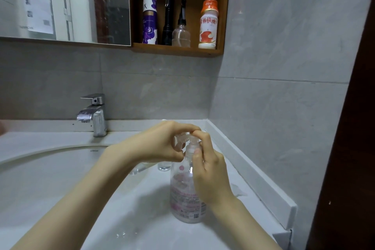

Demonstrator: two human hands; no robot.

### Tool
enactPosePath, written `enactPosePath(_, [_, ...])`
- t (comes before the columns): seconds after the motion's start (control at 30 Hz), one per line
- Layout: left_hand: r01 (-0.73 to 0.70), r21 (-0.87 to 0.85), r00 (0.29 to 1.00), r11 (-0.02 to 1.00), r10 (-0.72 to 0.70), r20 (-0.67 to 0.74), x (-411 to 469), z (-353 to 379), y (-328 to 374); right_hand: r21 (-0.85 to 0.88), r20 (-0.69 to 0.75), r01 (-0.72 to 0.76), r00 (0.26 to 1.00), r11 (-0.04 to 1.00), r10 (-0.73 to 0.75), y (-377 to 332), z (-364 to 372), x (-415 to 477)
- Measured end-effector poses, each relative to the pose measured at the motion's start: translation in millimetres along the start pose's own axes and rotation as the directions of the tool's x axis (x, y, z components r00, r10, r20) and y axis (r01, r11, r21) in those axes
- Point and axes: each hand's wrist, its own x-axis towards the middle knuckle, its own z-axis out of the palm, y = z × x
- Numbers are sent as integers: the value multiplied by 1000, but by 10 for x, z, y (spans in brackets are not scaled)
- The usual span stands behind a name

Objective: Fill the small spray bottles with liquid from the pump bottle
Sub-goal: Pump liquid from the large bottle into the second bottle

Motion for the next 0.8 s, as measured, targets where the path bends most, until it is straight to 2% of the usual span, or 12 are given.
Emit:
enactPosePath(0.27, [51,122,995,991,-61,85,47,-157,170,-15,2,-9,1000,1000,9,0,10,2])
enactPosePath(0.8, [37,132,999,991,-39,17,8,-129,166,18,-39,3,999,1000,-2,-31,8,25])
